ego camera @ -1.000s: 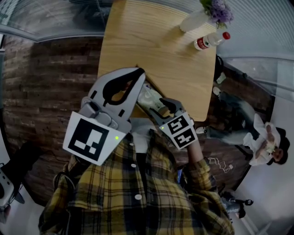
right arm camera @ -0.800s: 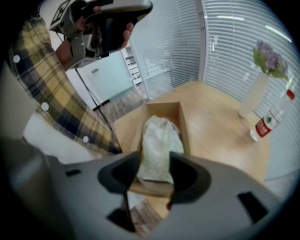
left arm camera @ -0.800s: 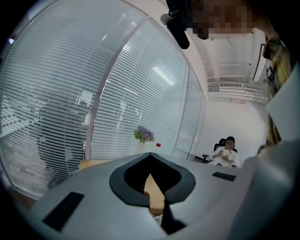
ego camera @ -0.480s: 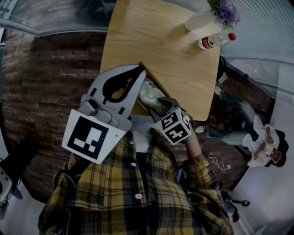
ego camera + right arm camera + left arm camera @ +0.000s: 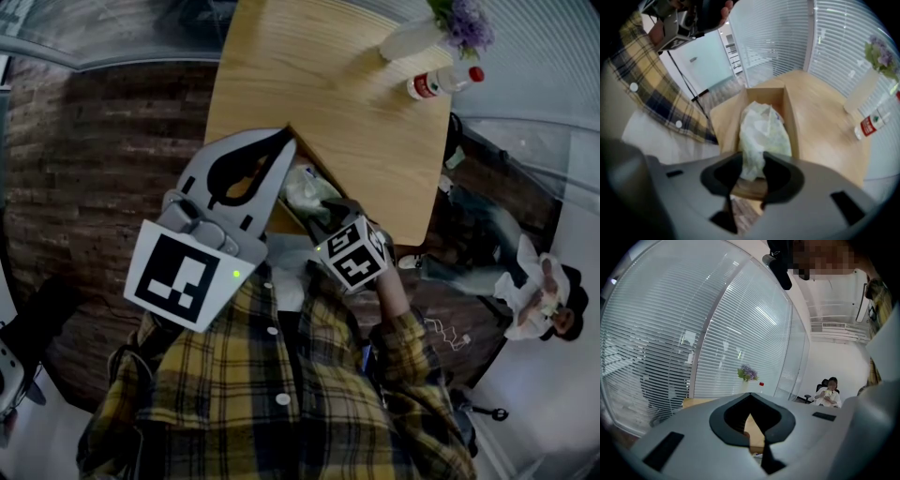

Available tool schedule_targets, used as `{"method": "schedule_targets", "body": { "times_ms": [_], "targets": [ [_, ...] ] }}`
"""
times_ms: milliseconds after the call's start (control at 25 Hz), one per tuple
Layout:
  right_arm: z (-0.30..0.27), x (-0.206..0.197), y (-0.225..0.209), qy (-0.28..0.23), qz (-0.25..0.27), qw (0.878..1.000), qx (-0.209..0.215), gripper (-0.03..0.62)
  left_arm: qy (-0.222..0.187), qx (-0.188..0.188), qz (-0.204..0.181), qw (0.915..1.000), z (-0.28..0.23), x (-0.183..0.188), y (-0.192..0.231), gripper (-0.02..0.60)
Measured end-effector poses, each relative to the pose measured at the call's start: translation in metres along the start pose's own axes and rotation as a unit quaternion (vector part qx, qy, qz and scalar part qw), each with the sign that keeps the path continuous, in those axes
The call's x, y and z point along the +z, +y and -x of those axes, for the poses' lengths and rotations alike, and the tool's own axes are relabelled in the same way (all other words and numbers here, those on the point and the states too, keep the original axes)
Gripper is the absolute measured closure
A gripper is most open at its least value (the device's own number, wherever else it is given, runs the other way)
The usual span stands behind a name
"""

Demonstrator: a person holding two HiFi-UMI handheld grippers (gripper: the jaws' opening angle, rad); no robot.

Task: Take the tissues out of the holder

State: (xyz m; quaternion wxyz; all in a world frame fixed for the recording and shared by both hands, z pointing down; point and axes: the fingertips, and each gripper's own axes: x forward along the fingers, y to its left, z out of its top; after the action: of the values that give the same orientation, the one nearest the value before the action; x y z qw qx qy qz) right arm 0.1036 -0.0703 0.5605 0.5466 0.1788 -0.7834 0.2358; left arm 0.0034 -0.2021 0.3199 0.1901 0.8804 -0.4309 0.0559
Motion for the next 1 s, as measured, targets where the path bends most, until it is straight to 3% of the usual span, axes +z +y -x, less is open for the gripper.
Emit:
{"method": "schedule_targets", "body": {
  "times_ms": [560,1000],
  "targets": [
    [0.0017,0.0017,-0.0008,-0.002,0.005,1.000,-0.002,0.574,0.000,0.000,0.000,1.0000,-0.0016,0.0010,0.0016,0.574],
    [0.0092,0.0029,0.0000,-0.011,0.011,1.000,-0.001,0.582,-0.005,-0.002,-0.004,1.0000,-0.0023,0.0043,-0.0037,0.574]
  ]
}}
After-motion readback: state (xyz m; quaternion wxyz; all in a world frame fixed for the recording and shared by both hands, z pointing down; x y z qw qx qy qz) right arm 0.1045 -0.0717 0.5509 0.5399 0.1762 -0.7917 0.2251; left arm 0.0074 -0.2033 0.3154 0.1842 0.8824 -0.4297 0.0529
